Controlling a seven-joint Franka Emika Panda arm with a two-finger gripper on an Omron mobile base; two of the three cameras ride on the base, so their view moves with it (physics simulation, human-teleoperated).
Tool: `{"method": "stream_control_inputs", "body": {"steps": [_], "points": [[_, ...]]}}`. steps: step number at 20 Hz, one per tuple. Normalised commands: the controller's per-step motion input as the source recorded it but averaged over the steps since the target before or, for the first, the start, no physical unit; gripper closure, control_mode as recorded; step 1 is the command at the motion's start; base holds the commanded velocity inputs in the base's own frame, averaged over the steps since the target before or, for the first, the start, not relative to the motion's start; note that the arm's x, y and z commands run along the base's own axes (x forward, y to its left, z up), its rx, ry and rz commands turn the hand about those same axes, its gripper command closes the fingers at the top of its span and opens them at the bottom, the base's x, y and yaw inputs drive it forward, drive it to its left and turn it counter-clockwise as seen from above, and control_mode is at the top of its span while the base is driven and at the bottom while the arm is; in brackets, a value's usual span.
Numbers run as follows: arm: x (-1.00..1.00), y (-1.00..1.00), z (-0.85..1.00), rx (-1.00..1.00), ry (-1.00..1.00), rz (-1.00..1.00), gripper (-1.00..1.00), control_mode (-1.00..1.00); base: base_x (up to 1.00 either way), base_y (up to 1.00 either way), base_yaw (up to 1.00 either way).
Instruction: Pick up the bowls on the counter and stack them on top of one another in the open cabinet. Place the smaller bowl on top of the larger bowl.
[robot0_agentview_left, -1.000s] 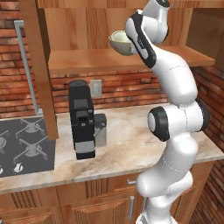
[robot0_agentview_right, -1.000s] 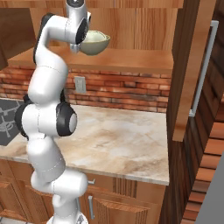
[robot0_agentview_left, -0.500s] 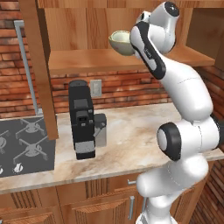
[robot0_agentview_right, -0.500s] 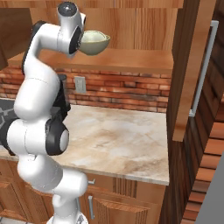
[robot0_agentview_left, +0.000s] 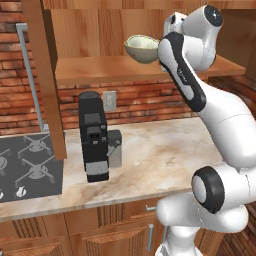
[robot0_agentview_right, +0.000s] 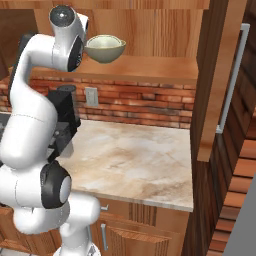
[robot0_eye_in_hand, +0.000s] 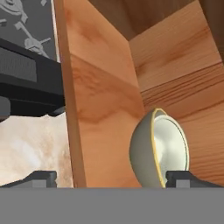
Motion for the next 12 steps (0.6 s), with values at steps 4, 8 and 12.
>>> {"method": "stream_control_inputs", "body": {"steps": [4, 8, 12], "points": [[-1.0, 0.0, 0.01, -0.04, -0.08, -0.01, -1.0, -1.0, 0.0, 0.0, 0.0], [-1.0, 0.0, -0.04, -0.07, -0.15, -0.04, -1.0, -1.0, 0.0, 0.0, 0.0], [-1.0, 0.0, -0.14, -0.06, -0.17, -0.03, -1.0, -1.0, 0.0, 0.0, 0.0]]}}
